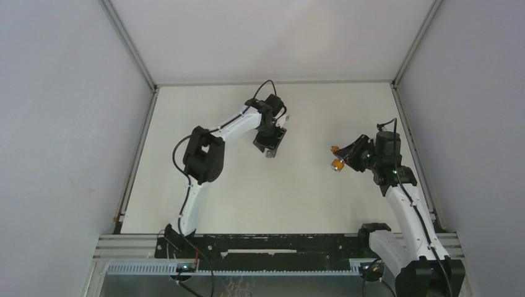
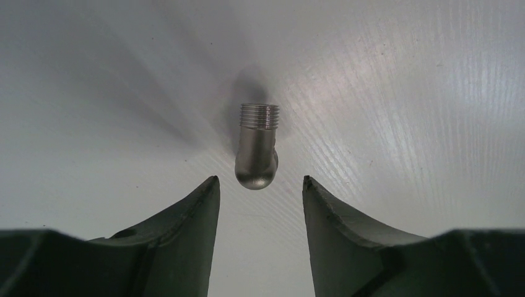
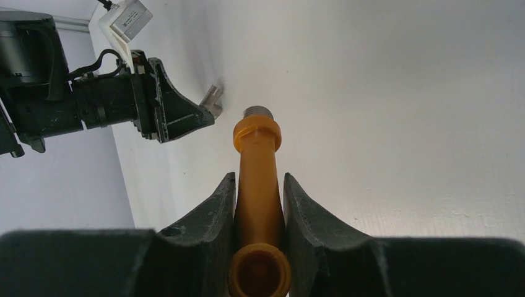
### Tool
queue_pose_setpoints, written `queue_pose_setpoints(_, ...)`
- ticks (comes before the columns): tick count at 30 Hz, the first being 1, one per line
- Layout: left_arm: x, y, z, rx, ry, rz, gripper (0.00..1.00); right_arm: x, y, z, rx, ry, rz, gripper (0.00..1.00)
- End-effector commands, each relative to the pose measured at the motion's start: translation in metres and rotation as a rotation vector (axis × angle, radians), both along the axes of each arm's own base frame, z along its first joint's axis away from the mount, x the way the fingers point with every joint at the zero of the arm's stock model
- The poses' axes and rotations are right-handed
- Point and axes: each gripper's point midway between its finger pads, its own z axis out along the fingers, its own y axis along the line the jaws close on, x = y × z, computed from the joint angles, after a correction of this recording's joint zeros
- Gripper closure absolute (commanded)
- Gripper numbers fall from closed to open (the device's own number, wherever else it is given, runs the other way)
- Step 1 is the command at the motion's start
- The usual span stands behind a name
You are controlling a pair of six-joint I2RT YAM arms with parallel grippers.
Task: Install the water faucets
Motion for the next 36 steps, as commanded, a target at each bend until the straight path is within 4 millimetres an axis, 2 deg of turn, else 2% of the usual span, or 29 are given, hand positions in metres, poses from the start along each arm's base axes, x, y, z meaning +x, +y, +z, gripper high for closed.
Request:
queue_pose_setpoints(1, 0.007, -0.012, 0.012, -0.038, -0.018, -0.052, 0.45, 0.011, 0.002, 0.021, 0.014, -0.069, 0.005, 1.0)
queue_pose_setpoints(9, 0.01, -0.013, 0.005, -0.023, -0.012, -0.053, 0.58, 0.011, 0.003, 0.017, 0.018, -0.054, 0.012, 1.0)
queue_pose_setpoints(16, 0.01, -0.011, 0.002, -0.01, -0.015, -0.038, 0.97, 0.01, 0.003, 0.017, 0.015, -0.053, 0.01, 1.0)
queue_pose_setpoints(17, 0.011, -0.01, 0.002, -0.01, -0.018, -0.032, 1.0, 0.01, 0.002, 0.017, 0.015, -0.053, 0.009, 1.0)
queue_pose_setpoints(22, 0.015, -0.007, 0.007, -0.022, -0.084, 0.027, 1.0, 0.011, 0.002, 0.018, 0.012, -0.058, 0.009, 1.0)
queue_pose_setpoints(23, 0.011, -0.004, 0.001, -0.027, -0.096, 0.043, 1.0, 0.011, 0.002, 0.018, 0.011, -0.058, 0.009, 1.0)
queue_pose_setpoints(26, 0.017, -0.007, 0.003, -0.094, -0.216, 0.103, 1.0, 0.011, 0.002, 0.018, 0.009, -0.059, 0.009, 1.0)
queue_pose_setpoints(31, 0.009, -0.007, 0.004, -0.14, -0.366, 0.189, 1.0, 0.013, 0.003, 0.017, 0.014, -0.057, 0.011, 1.0)
queue_pose_setpoints(36, 0.0, -0.009, -0.001, -0.103, -0.463, 0.234, 1.0, 0.013, 0.004, 0.019, 0.022, -0.061, 0.014, 1.0)
